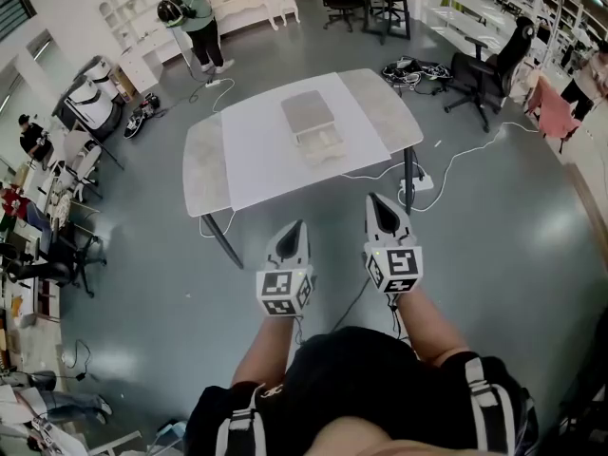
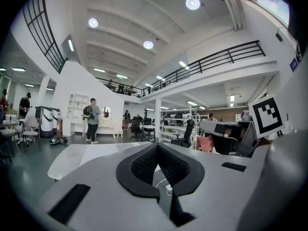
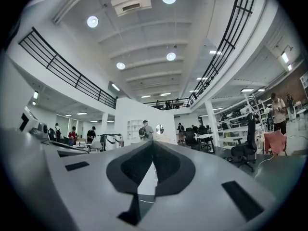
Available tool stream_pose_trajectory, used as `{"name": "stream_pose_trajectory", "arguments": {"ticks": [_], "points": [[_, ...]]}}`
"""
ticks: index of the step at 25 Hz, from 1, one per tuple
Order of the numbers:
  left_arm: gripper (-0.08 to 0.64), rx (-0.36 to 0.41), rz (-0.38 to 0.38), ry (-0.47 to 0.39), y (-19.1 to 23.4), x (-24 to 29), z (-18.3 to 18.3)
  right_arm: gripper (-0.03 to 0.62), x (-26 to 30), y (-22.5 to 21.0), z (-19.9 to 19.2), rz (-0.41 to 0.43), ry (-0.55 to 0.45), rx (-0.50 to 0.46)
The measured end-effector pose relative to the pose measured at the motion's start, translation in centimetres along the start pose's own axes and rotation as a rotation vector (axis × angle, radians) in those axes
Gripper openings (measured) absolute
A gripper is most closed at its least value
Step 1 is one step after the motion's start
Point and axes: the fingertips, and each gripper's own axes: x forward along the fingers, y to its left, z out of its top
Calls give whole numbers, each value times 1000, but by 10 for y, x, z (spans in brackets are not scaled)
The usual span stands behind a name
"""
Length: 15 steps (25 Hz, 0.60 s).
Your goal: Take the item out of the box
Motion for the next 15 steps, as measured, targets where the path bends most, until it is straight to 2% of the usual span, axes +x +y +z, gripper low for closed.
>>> {"name": "stream_pose_trajectory", "arguments": {"ticks": [9,15], "points": [[5,-13,22,-1,-28,8,-7,12,-4,-16,-7,51,16,2],[5,-16,44,-10,-24,15,-8,12,2,-20,-7,69,4,-9]]}}
